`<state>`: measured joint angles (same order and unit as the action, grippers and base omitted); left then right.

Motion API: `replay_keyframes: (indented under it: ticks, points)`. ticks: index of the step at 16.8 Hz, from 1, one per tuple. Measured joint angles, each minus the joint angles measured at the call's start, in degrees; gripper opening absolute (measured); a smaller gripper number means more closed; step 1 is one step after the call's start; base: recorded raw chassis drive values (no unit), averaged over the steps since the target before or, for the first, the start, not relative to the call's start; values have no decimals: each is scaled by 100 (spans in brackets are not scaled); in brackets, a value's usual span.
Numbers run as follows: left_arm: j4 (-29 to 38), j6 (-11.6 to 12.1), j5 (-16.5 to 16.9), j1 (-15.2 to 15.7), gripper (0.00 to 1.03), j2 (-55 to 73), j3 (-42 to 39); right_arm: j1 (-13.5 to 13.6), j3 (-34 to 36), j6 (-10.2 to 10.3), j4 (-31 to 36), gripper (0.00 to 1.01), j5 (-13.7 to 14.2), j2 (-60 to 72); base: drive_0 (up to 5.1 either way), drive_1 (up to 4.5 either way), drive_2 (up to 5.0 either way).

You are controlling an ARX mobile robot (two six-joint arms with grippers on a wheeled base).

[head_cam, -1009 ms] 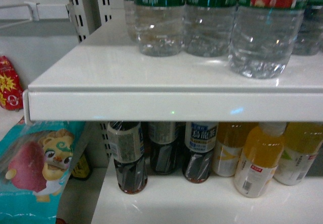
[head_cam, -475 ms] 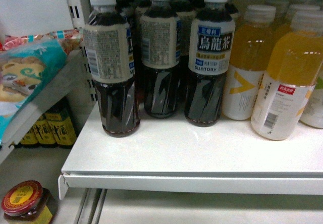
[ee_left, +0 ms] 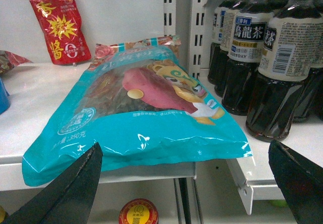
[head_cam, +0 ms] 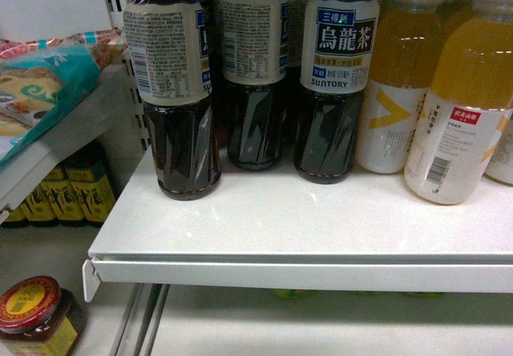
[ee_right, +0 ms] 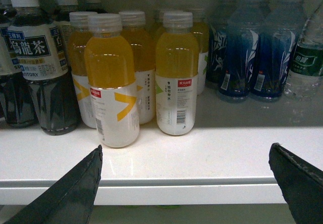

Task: Move water from second to third shelf

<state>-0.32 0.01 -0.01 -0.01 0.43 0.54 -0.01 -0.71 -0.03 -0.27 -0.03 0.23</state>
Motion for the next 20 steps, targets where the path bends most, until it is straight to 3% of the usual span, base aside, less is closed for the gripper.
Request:
replay_keyframes:
  ticks: [20]
  points:
    - [0, 0, -2, 0, 98, 0, 0, 0, 0, 0, 0, 98, 2, 0, 0, 0, 0]
